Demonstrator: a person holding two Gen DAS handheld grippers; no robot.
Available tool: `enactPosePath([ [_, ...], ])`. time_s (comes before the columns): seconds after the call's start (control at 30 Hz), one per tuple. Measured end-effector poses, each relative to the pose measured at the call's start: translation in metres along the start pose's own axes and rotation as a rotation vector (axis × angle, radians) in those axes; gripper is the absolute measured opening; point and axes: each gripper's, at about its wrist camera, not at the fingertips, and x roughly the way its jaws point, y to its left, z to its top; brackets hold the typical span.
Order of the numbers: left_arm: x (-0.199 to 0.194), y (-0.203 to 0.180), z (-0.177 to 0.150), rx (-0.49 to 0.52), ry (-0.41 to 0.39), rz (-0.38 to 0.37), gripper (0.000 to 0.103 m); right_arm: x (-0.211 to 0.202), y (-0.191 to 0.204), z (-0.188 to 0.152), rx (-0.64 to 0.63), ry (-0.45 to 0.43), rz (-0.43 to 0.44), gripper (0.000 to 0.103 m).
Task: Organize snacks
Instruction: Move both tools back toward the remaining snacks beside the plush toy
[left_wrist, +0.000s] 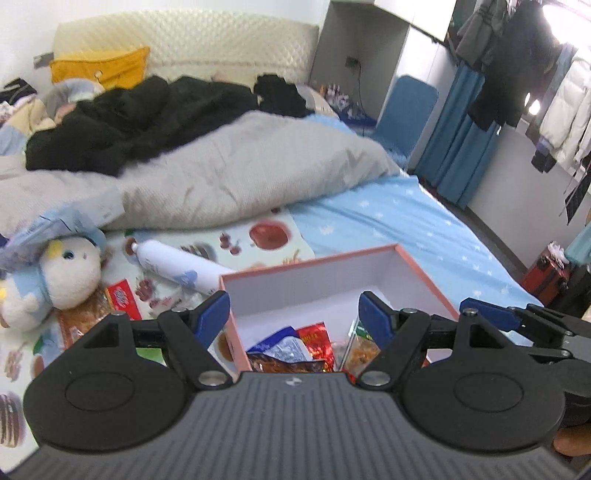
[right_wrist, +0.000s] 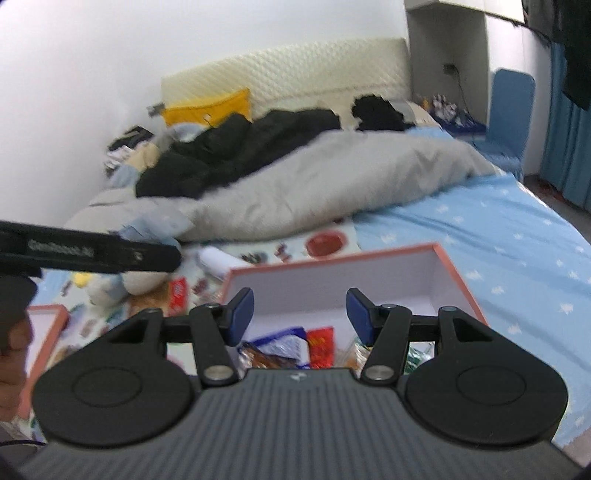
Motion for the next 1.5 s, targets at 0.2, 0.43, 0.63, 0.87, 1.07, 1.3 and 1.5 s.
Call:
enactPosePath([
  [0.2, -0.027, 0.01, -0.005, -0.019, -0.048, 0.02, 0.081, -0.014, 0.017, 0.006, -0.013, -0.05, 0.041, 0.058],
  [0.43, -0.054, 0.028, -0.023, -0.035, -0.077, 0.064, 0.081, -0.022, 0.042, -0.005, -0.033, -0.068, 0.076, 0.059],
  [0.63, -0.072, 0.048, -0.048, -0.068, -0.074, 0.106, 0.081, -0.024, 0.063, -0.021, -0.044, -0.066, 0.111, 0.059],
  [0.87, -0.101, 0.058, -0.074, -0.024, -0.099, 0.18, 0.081, -0.022, 0.082, -0.033, -0.073, -0.053, 0.117, 0.059],
  [1.07, -0.125, 0.074, -0.094, -0.031, -0.113, 0.242, 0.081, -0.031, 0.093, -0.049, -0.079, -0.064, 0.115, 0.059],
  [1.3, -0.142, 0.085, -0.122, -0.088, -0.115, 0.216, 0.081, -0.037, 0.11, -0.072, -0.088, -0.044, 0.148, 0.059],
  [1.5, -0.144, 0.091, -0.148, -0.116, -0.089, 0.219, 0.081, -0.04, 0.125, -0.1, -0.095, 0.013, 0.174, 0.059],
])
